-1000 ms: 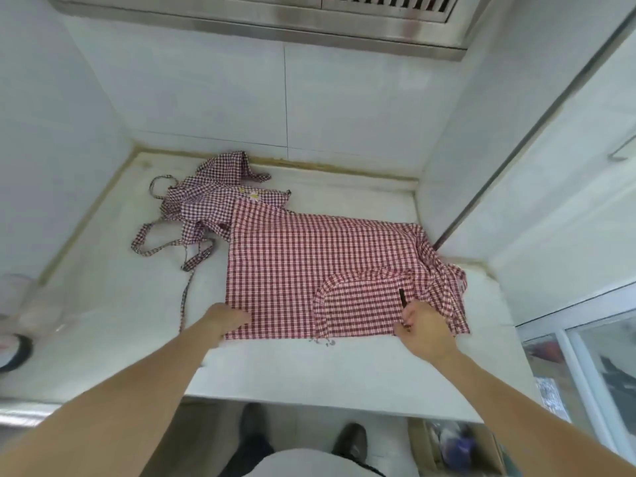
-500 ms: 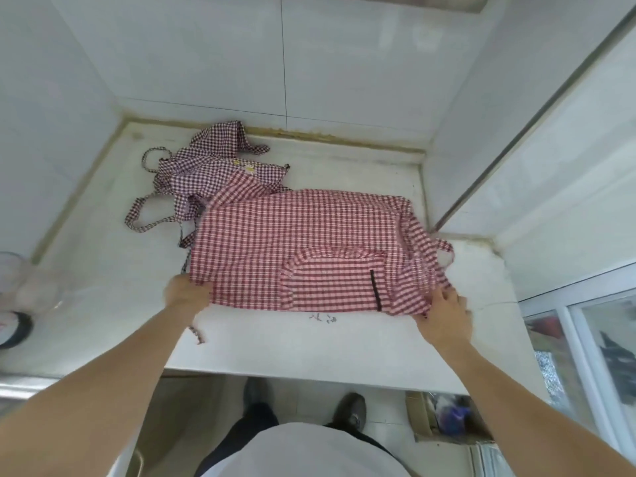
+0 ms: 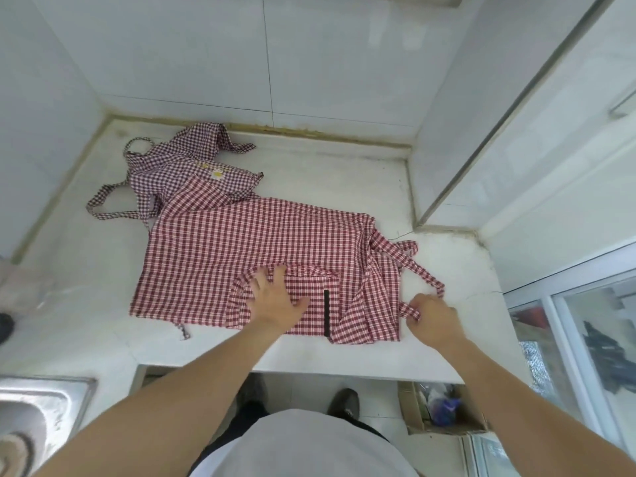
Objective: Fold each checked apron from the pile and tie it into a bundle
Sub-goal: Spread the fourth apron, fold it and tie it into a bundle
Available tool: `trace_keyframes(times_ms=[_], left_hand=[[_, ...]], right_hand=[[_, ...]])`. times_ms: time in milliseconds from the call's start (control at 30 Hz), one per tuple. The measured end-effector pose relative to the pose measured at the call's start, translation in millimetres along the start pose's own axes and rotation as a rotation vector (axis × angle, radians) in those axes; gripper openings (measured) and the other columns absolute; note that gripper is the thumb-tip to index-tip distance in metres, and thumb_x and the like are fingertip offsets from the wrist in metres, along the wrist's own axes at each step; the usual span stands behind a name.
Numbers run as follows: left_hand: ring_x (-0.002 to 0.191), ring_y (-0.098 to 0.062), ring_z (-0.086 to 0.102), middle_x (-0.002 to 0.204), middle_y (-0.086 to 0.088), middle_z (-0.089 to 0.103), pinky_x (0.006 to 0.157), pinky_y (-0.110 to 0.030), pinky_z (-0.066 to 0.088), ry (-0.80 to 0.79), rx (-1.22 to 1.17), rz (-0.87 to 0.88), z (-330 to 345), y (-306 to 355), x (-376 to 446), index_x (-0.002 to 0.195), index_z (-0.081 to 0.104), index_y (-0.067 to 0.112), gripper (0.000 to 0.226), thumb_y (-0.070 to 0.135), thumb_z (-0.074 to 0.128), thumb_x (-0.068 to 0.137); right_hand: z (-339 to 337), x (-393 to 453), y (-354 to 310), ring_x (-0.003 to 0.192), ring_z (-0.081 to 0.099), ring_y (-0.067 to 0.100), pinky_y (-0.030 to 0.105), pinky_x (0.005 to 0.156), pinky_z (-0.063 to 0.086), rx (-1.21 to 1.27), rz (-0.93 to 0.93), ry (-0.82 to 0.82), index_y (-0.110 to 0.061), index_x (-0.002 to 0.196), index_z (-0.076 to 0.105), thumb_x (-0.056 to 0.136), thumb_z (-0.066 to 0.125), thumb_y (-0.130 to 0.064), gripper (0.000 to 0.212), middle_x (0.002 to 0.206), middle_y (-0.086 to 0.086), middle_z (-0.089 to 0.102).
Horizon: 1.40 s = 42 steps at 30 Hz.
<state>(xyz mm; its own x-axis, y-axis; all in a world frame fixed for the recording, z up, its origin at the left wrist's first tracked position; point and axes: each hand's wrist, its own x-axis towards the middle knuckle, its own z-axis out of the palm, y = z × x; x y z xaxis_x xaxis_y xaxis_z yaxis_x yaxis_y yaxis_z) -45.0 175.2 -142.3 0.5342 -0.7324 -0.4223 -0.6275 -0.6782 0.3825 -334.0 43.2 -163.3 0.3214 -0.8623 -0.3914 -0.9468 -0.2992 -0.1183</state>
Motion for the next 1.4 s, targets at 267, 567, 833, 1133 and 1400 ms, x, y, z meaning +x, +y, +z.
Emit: trace_keyframes(times_ms=[267, 567, 833, 1133, 1400], left_hand=[[0.15, -0.043, -0.006, 0.162, -0.017, -0.01, 0.119, -0.063, 0.012, -0.199, 0.306, -0.091, 25.1, -11.6, 5.1, 0.155, -0.009, 0.025, 0.111, 0.065, 0.065, 0.082], [0.15, -0.039, -0.004, 0.161, -0.011, -0.01, 0.119, -0.063, 0.016, -0.212, 0.391, -0.074, 17.1, -26.8, 11.9, 0.153, -0.01, 0.031, 0.111, 0.066, 0.066, 0.08], [0.149, -0.037, -0.02, 0.161, -0.009, -0.026, 0.117, -0.067, 0.006, -0.284, 0.381, -0.129, 20.9, -17.8, 7.4, 0.152, -0.024, 0.031, 0.11, 0.063, 0.06, 0.087], [0.148, -0.037, -0.026, 0.159, -0.009, -0.034, 0.117, -0.067, 0.001, -0.329, 0.389, -0.127, 23.4, -20.6, 5.4, 0.15, -0.031, 0.031, 0.108, 0.071, 0.048, 0.089], [0.148, -0.039, -0.023, 0.158, -0.012, -0.034, 0.117, -0.067, 0.006, -0.339, 0.41, -0.148, 23.4, -13.3, -0.1, 0.149, -0.034, 0.029, 0.109, 0.078, 0.041, 0.087]], right_hand=[[-48.7, -0.8, 78.0, 0.111, 0.056, 0.02, 0.036, 0.092, 0.042, -0.557, -0.048, -0.151, -0.022, 0.115, 0.054, 0.096, 0.044, -0.026, 0.022, 0.115, 0.0, 0.062], [-152.6, 26.2, 162.7, 0.096, 0.058, 0.028, 0.051, 0.096, 0.041, -0.546, 0.195, 0.246, -0.009, 0.093, 0.069, 0.072, 0.067, -0.008, 0.021, 0.091, 0.011, 0.067], [-112.1, 20.3, 84.0, 0.107, 0.062, 0.033, 0.048, 0.096, 0.048, 0.2, -0.02, 0.357, -0.014, 0.108, 0.069, 0.09, 0.063, -0.025, 0.022, 0.115, 0.009, 0.065], [-22.2, -39.5, 2.3, 0.088, 0.064, 0.006, 0.032, 0.082, 0.054, 0.512, -0.352, -0.437, -0.027, 0.099, 0.07, 0.083, 0.075, -0.048, 0.027, 0.096, -0.012, 0.07], [-70.1, -13.0, 114.2, 0.106, 0.063, 0.027, 0.04, 0.093, 0.049, -0.141, -0.052, -0.192, -0.016, 0.115, 0.068, 0.095, 0.055, -0.055, 0.046, 0.111, 0.004, 0.069]])
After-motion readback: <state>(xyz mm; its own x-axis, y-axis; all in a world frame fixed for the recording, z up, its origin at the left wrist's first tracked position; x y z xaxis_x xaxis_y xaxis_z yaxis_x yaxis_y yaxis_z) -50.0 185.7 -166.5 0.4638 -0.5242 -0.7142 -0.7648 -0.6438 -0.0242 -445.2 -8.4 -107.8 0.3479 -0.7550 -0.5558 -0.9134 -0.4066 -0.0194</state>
